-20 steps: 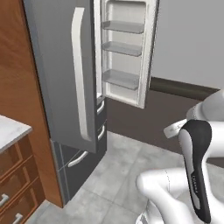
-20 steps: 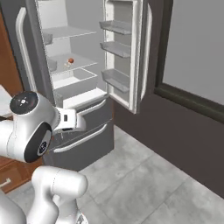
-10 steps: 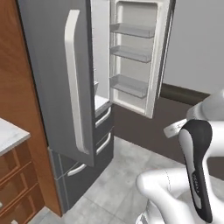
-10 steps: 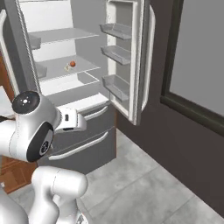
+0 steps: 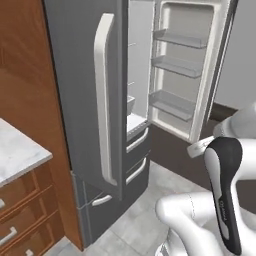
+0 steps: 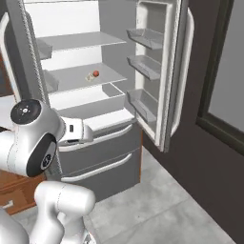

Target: Retrieve the bottle and the shaker from the cabinet and place them next to the mixing bowl on the counter. Then add garlic from the fridge to the mixing bowl.

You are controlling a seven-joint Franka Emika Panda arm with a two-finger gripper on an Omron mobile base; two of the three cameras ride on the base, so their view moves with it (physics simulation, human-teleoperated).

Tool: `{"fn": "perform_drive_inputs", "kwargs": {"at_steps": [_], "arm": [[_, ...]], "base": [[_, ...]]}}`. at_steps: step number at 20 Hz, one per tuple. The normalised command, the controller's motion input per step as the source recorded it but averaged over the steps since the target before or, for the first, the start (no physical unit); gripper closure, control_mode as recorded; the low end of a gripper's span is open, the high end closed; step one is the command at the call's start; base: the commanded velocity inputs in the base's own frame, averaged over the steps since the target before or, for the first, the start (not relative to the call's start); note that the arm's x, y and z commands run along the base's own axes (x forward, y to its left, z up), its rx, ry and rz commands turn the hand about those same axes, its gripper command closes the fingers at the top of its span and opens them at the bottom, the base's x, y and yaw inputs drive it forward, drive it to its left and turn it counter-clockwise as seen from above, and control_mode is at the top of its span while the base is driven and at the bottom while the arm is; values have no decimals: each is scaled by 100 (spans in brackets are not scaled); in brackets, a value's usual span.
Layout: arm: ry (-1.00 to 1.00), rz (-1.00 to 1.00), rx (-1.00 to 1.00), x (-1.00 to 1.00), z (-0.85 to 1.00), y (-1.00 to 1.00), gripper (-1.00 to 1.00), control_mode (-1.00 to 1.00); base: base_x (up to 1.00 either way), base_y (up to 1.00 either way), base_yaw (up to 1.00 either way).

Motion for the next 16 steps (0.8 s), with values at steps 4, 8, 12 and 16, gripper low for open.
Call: {"fn": "perform_drive_inputs", "kwargs": {"at_steps": [4, 8, 12, 16], "arm": [[0, 0, 0, 0, 0, 0, -100, 100], [0, 0, 0, 0, 0, 0, -100, 100], [0, 0, 0, 0, 0, 0, -100, 100], [0, 0, 0, 0, 0, 0, -100, 100]], "base": [[64, -31, 27], [46, -43, 18], [53, -31, 20], [67, 0, 20]]}}
